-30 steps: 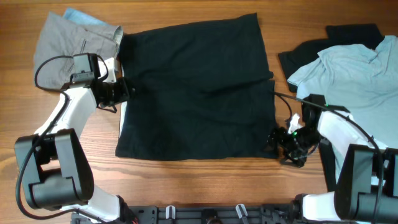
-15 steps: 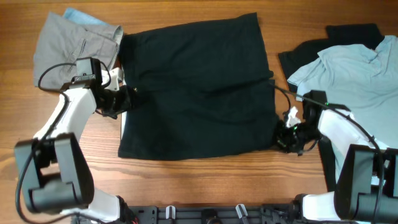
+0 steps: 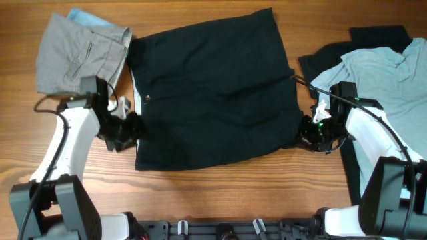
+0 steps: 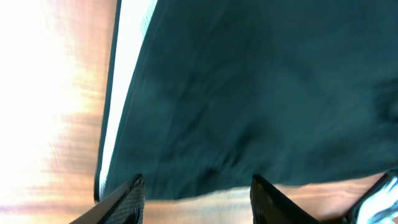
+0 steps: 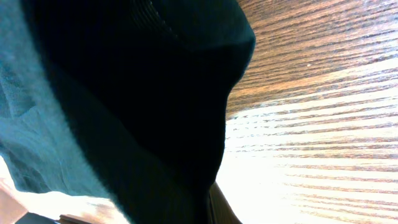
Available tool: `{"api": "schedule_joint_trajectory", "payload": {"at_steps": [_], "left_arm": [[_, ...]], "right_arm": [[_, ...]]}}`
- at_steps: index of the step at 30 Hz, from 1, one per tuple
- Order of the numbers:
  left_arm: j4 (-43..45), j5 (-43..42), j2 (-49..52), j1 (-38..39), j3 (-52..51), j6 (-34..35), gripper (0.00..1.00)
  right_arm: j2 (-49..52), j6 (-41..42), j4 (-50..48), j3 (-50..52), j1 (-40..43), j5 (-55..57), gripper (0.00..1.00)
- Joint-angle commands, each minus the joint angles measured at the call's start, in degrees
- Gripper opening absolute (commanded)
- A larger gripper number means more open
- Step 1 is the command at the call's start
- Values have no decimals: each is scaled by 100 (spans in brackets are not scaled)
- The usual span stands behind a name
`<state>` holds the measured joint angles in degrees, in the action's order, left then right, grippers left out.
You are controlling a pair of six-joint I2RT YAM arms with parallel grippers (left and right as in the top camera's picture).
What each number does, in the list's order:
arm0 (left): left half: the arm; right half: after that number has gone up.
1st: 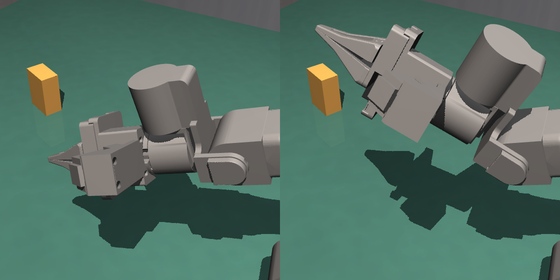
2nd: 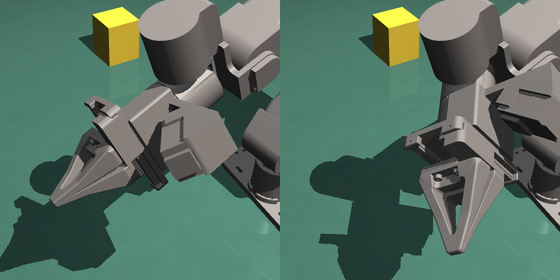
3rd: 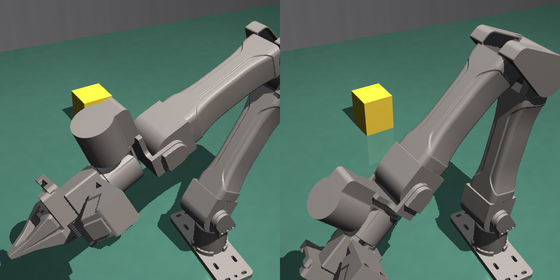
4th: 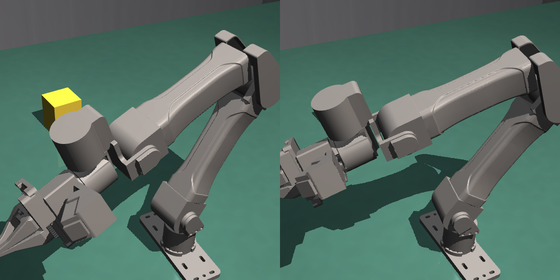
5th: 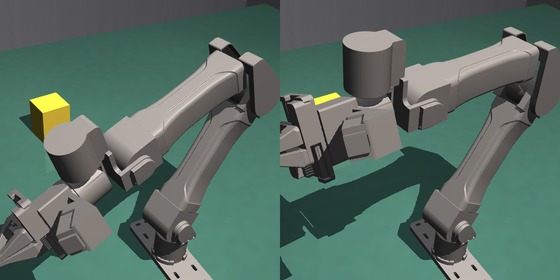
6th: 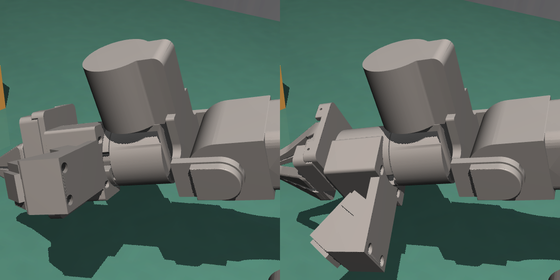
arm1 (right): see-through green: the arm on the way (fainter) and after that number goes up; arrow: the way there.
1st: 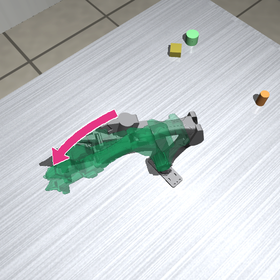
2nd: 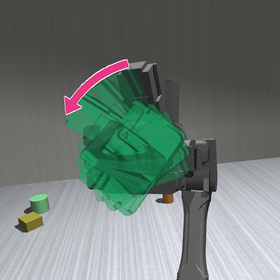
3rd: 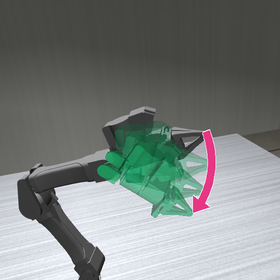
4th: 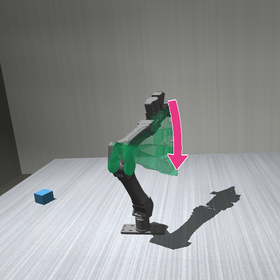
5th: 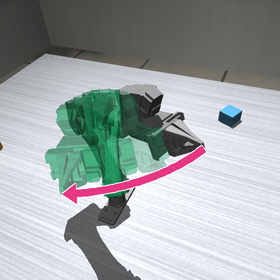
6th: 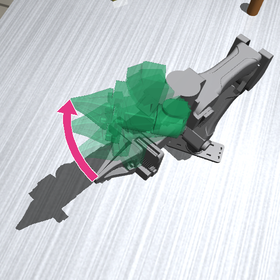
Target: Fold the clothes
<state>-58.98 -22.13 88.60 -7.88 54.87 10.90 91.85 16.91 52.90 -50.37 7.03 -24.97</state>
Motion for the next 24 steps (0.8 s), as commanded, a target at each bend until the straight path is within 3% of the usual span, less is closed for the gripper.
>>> {"api": "schedule_joint_trajectory", "payload": {"at_steps": [1,11,12,24], "left_arm": [[-79,76,28,11,-516,474,54],[776,302,28,11,-1508,1722,54],[848,424,28,9,-1580,1803,59],[542,861,28,11,-1633,1832,66]], "right_arm": [[-92,109,7,-111,13,146,4],[-92,107,-39,-111,13,146,4],[-92,107,-39,-111,13,146,4],[-92,101,-44,-111,13,151,4]]}}
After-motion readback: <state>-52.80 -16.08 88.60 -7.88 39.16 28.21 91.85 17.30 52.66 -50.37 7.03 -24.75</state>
